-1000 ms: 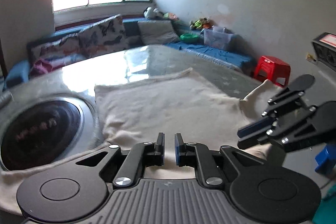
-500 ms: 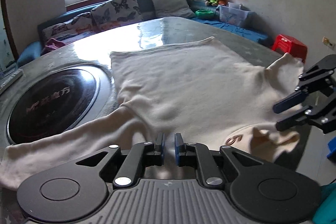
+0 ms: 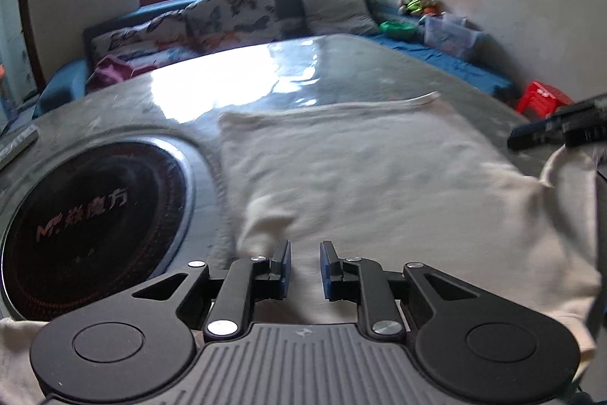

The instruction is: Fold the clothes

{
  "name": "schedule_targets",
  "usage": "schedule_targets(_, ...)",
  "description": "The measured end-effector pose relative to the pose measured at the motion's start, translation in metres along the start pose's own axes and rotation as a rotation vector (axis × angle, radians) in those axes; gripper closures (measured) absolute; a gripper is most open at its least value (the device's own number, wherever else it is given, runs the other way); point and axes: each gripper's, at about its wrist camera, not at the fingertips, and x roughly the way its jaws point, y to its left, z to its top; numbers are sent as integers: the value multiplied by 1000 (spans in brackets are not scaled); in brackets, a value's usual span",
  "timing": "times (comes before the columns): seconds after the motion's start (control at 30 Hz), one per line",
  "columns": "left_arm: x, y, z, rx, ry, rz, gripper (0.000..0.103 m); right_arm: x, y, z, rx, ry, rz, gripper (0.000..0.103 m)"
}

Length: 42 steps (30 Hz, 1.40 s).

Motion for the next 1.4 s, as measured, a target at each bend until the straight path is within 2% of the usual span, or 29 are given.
schedule_targets(0.17,-1,9,-1,-26,-6,-4,82,34,-30,29,61,24,-27,75)
schedule_targets(0.37,-3,9,-4,-26,-16,-2,82,77,-40,44,74,79,-44,75)
schedule_targets(0.43,-4,10,-4,-25,-20,-1,82,84,-37,45,57,81,-48,79)
schedule_targets(0.47,-4,11,-4,-25,-22,0,82,86,-35,48,53,81,-47,88)
schedule_targets(0.57,-3,13,-5,-21,-29,13,81,96,-30,58,35,81,-56,94)
schedule_targets(0.97,0,31,-2,-64,-42,88,80,145,-4,103,-79,88,-60,95)
schedule_targets(1.03,0,36,0,-82,-41,96,73,154,0,109,-98,90,-59,94)
schedule_targets(1.2,-8,46,0,-125,-48,122,73,145,9,115,-151,57,-86,89)
schedule_targets(1.33,-27,57,-3,-182,-78,154,74,111,24,105,-185,28,-29,84)
schedule_targets(1.4,-39,64,-7,-198,-91,193,73,94,32,99,-203,14,0,81)
